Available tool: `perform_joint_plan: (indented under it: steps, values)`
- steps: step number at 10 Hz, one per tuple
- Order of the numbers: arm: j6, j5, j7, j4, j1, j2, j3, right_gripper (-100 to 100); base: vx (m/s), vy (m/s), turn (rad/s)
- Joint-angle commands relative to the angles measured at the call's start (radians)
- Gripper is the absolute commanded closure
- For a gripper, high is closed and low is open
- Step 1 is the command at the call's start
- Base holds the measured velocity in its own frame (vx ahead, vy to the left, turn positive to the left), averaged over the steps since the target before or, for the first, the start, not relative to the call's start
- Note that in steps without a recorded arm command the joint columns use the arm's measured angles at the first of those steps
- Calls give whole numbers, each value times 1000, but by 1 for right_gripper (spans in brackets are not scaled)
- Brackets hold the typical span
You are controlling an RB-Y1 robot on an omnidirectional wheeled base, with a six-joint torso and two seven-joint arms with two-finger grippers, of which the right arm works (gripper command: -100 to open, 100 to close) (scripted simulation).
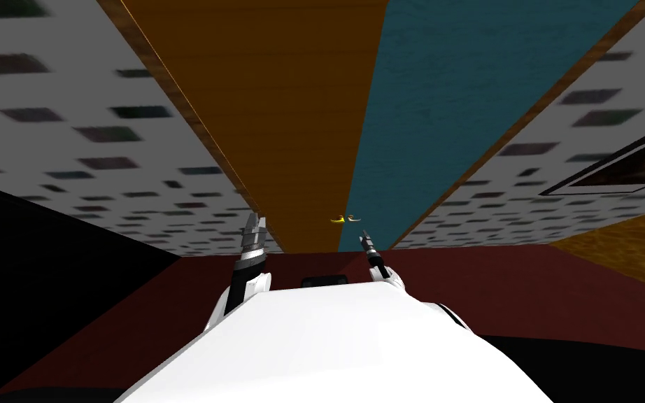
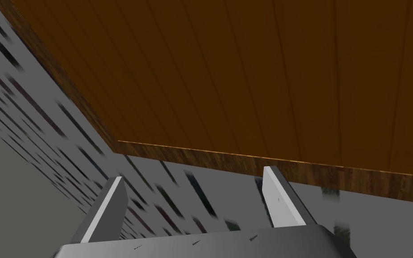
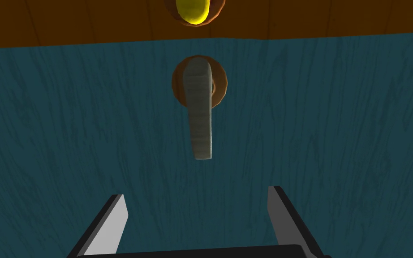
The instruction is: Pull the door open
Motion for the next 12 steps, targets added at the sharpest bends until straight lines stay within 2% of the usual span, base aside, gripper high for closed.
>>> perform_joint_plan:
  steps: [1,6,8,9,10,12]
  values:
    - [-1,-21,3,13,24,-24,-35,-100,-6,-24,147]
    - [-5,-78,19,60,62,-76,-128,-100,17,-37,155]
    - [-5,-78,19,60,62,-76,-128,-100,36,-38,19]
    - [-7,-93,25,71,65,-84,-150,-100,50,-46,199]
    - [-7,-93,25,58,65,-84,-150,-100,52,-58,124]
    - [-11,-101,29,77,58,-81,-161,-100,59,-37,88]
